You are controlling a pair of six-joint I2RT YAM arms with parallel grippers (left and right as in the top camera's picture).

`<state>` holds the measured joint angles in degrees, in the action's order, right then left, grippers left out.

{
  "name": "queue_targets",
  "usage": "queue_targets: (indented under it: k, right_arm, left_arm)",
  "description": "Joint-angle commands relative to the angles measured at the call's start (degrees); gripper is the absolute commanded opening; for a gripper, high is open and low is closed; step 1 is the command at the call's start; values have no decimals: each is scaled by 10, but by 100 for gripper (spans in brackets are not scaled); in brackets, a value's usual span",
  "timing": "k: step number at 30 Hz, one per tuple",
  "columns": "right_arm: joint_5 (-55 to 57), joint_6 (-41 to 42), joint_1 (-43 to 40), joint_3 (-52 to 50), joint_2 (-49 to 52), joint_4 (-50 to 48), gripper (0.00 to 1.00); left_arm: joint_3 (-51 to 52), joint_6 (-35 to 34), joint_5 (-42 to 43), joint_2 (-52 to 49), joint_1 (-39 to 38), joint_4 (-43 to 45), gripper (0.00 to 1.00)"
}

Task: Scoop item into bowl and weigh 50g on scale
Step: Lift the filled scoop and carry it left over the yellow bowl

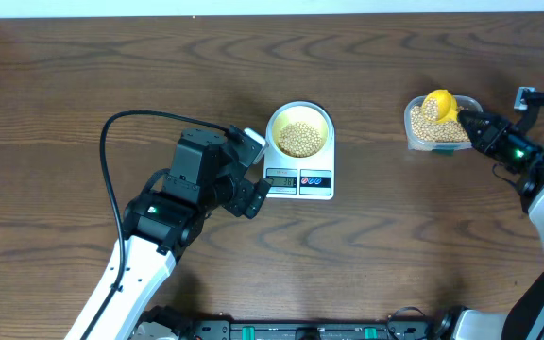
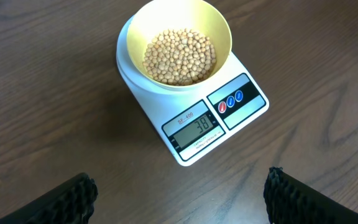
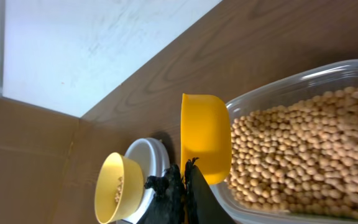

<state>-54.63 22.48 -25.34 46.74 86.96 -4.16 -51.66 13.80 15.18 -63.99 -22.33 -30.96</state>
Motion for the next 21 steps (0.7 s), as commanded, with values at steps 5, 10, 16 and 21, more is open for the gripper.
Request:
queue_targets:
  k: [5,10,16,21]
  right_arm:
    - [-14,13,65,0,4,-27,1]
    - [9,37,115,0,4,-50,1]
    - [40,49,176,0,4,-67,1]
    - [61,57,222,0,4,-76,1]
  left_arm:
    - [9,7,9,-1,2,2,88]
    - [9,7,9,-1,2,2,88]
    - [9,7,9,-1,2,2,88]
    - [9,7,9,-1,2,2,88]
